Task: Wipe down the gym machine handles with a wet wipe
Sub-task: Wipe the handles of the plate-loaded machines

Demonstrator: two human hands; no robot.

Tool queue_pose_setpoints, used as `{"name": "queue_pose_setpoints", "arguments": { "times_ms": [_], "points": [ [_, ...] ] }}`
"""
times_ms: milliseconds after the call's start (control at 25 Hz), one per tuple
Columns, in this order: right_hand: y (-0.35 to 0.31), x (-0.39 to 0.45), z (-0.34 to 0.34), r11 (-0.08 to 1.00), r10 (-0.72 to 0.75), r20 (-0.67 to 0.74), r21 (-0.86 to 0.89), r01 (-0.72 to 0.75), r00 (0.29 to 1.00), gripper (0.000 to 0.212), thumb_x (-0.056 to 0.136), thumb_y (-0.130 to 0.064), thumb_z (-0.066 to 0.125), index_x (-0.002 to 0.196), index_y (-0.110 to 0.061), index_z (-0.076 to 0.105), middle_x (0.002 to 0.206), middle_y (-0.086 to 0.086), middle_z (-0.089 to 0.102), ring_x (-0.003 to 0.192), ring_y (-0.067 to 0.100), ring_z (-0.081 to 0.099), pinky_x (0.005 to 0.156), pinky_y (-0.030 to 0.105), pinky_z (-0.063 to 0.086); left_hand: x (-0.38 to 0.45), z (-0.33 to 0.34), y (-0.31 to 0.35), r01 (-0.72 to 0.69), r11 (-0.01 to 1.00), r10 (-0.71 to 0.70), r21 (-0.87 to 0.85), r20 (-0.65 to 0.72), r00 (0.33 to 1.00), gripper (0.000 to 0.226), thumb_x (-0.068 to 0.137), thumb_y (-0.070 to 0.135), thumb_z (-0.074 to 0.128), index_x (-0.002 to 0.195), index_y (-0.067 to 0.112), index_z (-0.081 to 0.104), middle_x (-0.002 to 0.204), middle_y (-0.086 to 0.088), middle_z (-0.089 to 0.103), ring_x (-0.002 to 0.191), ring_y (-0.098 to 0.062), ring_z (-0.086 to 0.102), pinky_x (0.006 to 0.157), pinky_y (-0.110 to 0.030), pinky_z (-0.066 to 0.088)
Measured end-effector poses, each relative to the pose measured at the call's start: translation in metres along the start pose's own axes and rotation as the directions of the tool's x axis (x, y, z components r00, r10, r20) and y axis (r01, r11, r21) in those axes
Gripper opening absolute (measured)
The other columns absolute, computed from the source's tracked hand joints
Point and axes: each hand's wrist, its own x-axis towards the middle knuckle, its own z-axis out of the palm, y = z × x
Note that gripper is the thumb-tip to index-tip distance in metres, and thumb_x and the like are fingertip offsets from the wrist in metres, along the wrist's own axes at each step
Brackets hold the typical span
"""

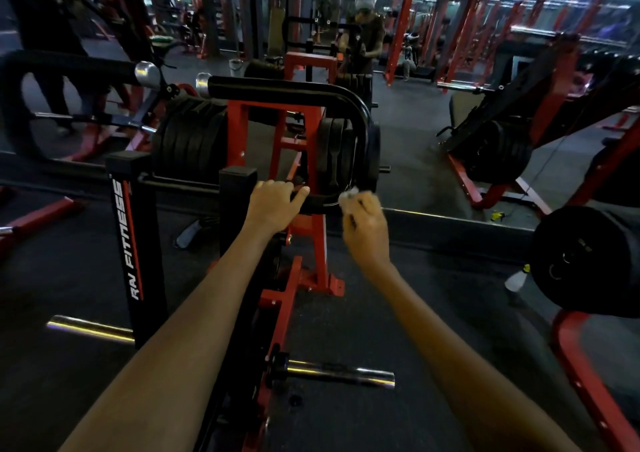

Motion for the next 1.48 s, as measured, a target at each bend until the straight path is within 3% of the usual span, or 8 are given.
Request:
{"name": "queue_pose_setpoints", "arguments": {
  "times_ms": [80,320,480,640,760,1000,1160,1480],
  "points": [
    [0.0,-0.019,0.003,0.997,-0.06,0.082,0.053,0.056,0.995,0.011,0.083,0.003,0.061,0.089,-0.002,0.068,0.088,0.009,0.059,0.081,0.008,0.051,0.066,0.023,0.051,0.001,0.002,-0.002,0.003,1.0,-0.003,0.002,0.003,1.0,0.05,0.099,0.042,0.035,0.081,0.004,0.062,0.082,-0.012,0.065,0.084,-0.031,0.059,0.087,-0.04,0.038],
    [-0.003,0.112,-0.045,0.987,0.02,-0.296,0.16,0.029,0.955,0.008,0.083,0.001,0.061,0.088,-0.002,0.067,0.091,0.011,0.062,0.081,0.012,0.058,0.072,0.014,0.048,0.002,0.005,-0.004,0.016,0.999,-0.016,-0.028,-0.027,1.0,0.052,0.097,0.045,0.036,0.085,0.005,0.067,0.075,-0.009,0.066,0.078,-0.03,0.063,0.084,-0.039,0.043],
    [0.012,0.105,-0.035,0.975,0.038,-0.195,0.223,0.006,0.98,0.013,0.083,0.003,0.062,0.093,-0.002,0.069,0.089,0.003,0.059,0.074,-0.008,0.052,0.067,0.006,0.044,0.0,0.0,0.005,0.021,1.0,-0.022,-0.023,-0.047,0.999,0.047,0.099,0.039,0.04,0.095,0.002,0.067,0.086,-0.016,0.069,0.087,-0.034,0.062,0.089,-0.04,0.04],
    [0.019,0.019,-0.009,0.927,0.218,-0.139,0.34,-0.16,0.966,0.012,0.08,0.009,0.062,0.086,0.0,0.068,0.086,0.005,0.054,0.07,-0.002,0.049,0.066,0.006,0.042,-0.002,-0.003,0.01,0.059,0.997,-0.06,-0.041,-0.041,0.997,0.045,0.099,0.036,0.042,0.093,0.001,0.068,0.085,-0.017,0.068,0.088,-0.035,0.06,0.09,-0.04,0.038],
    [0.008,-0.019,0.003,0.919,0.146,0.008,0.37,-0.139,0.989,0.014,0.076,0.011,0.066,0.082,-0.001,0.069,0.086,0.009,0.063,0.077,0.006,0.058,0.07,0.013,0.049,-0.001,-0.002,0.009,0.09,0.996,-0.091,-0.023,-0.023,0.996,0.048,0.098,0.038,0.041,0.074,0.002,0.063,0.075,-0.014,0.064,0.082,-0.034,0.06,0.085,-0.037,0.037],
    [0.02,0.08,-0.041,0.893,0.281,-0.326,0.433,-0.122,0.903,0.007,0.078,0.006,0.064,0.079,0.0,0.066,0.079,0.009,0.061,0.067,-0.001,0.05,0.067,0.006,0.04,-0.001,0.0,0.014,0.145,0.989,-0.145,-0.022,-0.036,0.989,0.043,0.098,0.035,0.043,0.082,0.002,0.066,0.086,-0.016,0.067,0.09,-0.034,0.058,0.092,-0.04,0.036],
    [0.031,0.096,-0.032,0.838,0.259,-0.169,0.529,-0.134,0.951,0.009,0.081,0.0,0.065,0.089,-0.004,0.069,0.077,0.001,0.063,0.066,0.0,0.056,0.065,0.013,0.047,-0.001,0.004,0.016,0.197,0.98,-0.198,-0.02,-0.059,0.978,0.042,0.098,0.034,0.043,0.088,0.001,0.068,0.093,-0.017,0.067,0.095,-0.035,0.056,0.096,-0.041,0.033],
    [0.033,0.027,-0.018,0.688,0.437,0.044,0.628,-0.365,0.899,0.004,0.083,-0.003,0.065,0.086,-0.006,0.067,0.076,0.012,0.066,0.069,0.016,0.064,0.067,0.02,0.052,-0.002,0.008,0.017,0.222,0.975,-0.221,0.003,-0.1,0.97,0.042,0.097,0.034,0.044,0.08,0.002,0.066,0.087,-0.015,0.066,0.091,-0.033,0.056,0.094,-0.04,0.032]
  ]
}}
